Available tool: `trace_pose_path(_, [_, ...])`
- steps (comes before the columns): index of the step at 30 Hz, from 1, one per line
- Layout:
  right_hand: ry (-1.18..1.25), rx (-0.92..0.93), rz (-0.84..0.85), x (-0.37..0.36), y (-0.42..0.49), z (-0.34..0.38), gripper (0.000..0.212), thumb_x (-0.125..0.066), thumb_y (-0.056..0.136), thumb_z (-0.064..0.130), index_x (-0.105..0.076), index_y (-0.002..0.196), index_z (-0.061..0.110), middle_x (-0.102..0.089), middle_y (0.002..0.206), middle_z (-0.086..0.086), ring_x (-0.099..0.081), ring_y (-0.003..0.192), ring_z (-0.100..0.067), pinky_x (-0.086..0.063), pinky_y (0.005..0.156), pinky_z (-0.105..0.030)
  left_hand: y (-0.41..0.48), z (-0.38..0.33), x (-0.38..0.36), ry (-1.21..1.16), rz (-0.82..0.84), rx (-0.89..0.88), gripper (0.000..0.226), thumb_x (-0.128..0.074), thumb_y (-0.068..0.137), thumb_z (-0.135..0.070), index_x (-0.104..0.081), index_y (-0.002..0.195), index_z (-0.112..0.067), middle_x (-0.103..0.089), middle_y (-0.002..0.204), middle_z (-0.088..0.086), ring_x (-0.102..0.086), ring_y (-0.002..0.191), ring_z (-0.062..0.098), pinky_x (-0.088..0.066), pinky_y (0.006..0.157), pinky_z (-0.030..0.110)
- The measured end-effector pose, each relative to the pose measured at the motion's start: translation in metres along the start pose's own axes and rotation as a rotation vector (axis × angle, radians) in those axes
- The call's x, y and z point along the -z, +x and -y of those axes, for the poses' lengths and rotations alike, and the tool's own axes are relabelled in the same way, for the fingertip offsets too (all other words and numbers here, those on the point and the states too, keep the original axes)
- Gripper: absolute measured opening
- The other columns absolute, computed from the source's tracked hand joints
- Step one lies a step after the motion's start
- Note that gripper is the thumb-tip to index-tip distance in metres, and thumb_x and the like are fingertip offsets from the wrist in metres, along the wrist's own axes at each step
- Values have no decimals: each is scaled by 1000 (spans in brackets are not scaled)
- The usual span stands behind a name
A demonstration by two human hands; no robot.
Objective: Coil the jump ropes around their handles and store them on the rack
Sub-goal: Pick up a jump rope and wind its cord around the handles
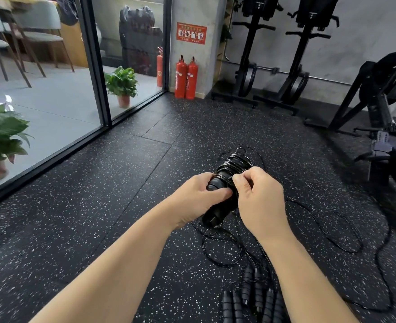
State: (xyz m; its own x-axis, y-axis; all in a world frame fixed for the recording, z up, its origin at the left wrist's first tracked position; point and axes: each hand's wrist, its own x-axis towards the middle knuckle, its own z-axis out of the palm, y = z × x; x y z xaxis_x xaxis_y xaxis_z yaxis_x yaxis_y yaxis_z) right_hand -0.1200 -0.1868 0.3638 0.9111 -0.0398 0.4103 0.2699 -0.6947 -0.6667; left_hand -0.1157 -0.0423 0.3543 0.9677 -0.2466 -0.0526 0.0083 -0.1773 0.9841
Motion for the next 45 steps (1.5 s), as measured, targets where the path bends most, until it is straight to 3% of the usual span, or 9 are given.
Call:
trace_pose_path(4, [-31,118,-32,4,-1,-1,21,-53,97,26,-52,77,18,-56,78,4,-48,70,-7,-31,60,-23,3,-2,-4,-18,-73,18,31,-71,85,-27,-60,107,-9,-71,93,13,-69,75,21,-57,66,34])
trace_pose_path(7, [-35,148,101,13,4,-4,23,-57,95,29,-56,75,17,-54,70,8,-49,65,-7,-39,59,-26,3,-3,0,114,-55,11,28,-71,87,-28,-60,106,-11,-72,101,14,-71,89,28,-59,81,42])
trace_pose_path(11, [-95,120,214,19,8,-5,24,-60,93,30,-57,74,15,-52,64,8,-49,61,-13,-41,59,-34,-1,-5,1,273,-12,17,26,-67,91,-27,-59,107,-9,-71,99,11,-70,87,24,-58,79,39])
trace_pose_path(22, [1,42,-30,23,4,-14,25,-53,97,25,-54,76,13,-51,65,5,-45,61,-9,-33,59,-29,-2,-7,-5,-226,136,120,26,-58,97,-7,-54,118,8,-70,102,26,-69,87,30,-58,78,40])
trace_pose_path(28, [-79,101,221,36,6,-18,17,-61,93,28,-58,78,19,-57,72,7,-53,66,-10,-41,62,-30,-5,-1,-2,-94,138,102,30,-60,96,-9,-54,119,8,-71,103,27,-70,81,30,-57,84,48])
trace_pose_path(31, [-95,127,257,36,4,-14,8,-64,90,20,-60,97,23,-56,78,8,-53,72,-7,-43,69,-28,-6,-2,-2,-65,105,105,45,-69,84,-21,-57,117,6,-71,106,26,-71,91,35,-55,91,55])
trace_pose_path(33, [-155,164,216,33,3,-13,19,-65,89,17,-65,107,21,-57,83,6,-56,77,-13,-48,74,-35,-6,-3,-5,-10,105,108,52,-66,74,-29,-58,114,4,-72,104,24,-71,96,39,-54,90,56])
trace_pose_path(37, [-457,201,118,27,-1,-6,13,-59,92,25,-69,95,17,-57,91,2,-58,83,-24,-47,68,-36,-3,0,-9,44,89,108,54,-65,70,-32,-57,107,6,-69,103,28,-67,97,45,-53,87,60])
trace_pose_path(45, [-479,255,148,26,-3,-5,10,-52,96,31,-50,92,23,-52,94,8,-58,79,-20,-38,60,-32,1,2,-1,176,173,112,23,-75,84,-20,-61,100,-10,-75,95,11,-73,84,22,-59,81,37])
